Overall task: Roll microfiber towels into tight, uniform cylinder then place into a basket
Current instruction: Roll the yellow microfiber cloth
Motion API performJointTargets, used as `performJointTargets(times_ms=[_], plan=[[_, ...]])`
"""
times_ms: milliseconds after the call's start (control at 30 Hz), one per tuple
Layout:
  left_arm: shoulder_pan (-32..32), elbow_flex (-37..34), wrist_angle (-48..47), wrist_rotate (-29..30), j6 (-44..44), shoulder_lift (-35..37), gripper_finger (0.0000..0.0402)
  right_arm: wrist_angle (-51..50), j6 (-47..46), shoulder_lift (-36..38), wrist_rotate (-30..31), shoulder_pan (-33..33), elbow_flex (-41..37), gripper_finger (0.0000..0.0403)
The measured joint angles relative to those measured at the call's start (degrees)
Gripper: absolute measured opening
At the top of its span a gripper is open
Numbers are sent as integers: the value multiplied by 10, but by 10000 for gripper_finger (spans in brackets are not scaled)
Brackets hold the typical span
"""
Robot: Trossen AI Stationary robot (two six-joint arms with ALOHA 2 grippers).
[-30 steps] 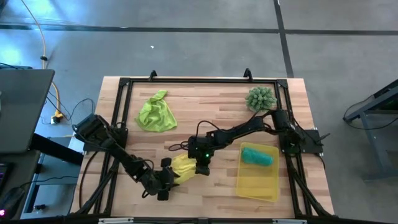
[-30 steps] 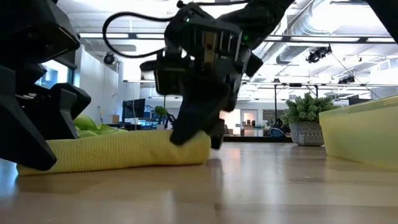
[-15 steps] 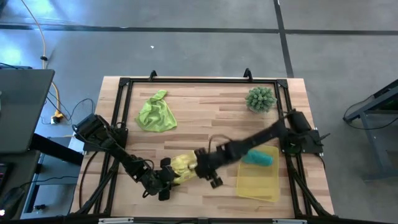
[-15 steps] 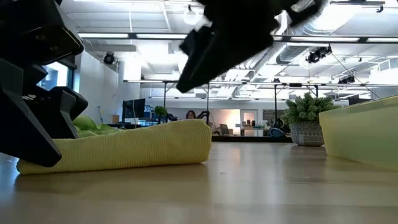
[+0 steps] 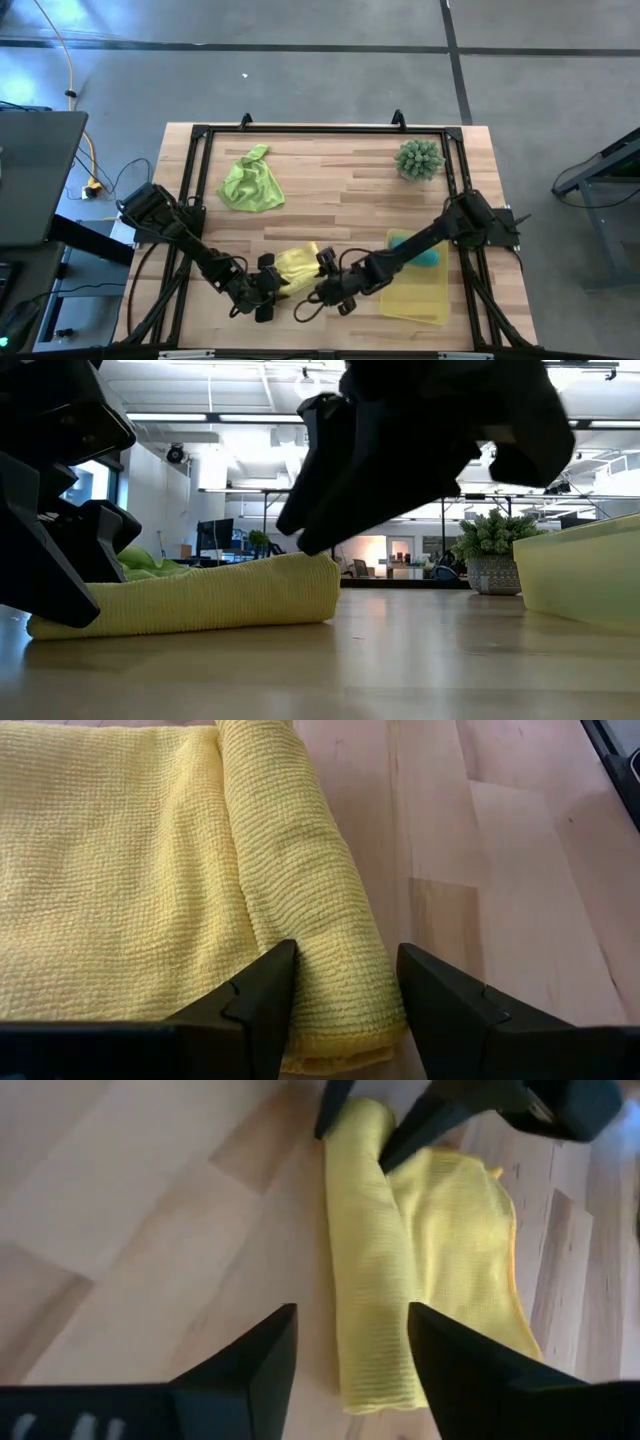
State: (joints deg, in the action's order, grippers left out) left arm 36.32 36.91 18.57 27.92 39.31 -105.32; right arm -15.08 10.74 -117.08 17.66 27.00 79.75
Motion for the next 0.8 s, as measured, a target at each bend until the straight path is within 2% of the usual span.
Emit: performJointTargets(times_ms=[133, 233, 400, 800], plan=[[0, 0, 0, 0, 1, 0, 168, -2, -2, -4, -1, -8, 0, 207], [0, 0, 0, 0, 1, 0, 168, 0, -2, -5, -13, -11, 0, 213], [0, 0, 0, 0, -3, 0, 168, -2, -6, -6, -31, -8, 0, 204], [0, 0, 2, 4, -3, 0, 168, -5, 3, -35, -22, -24, 0, 193]])
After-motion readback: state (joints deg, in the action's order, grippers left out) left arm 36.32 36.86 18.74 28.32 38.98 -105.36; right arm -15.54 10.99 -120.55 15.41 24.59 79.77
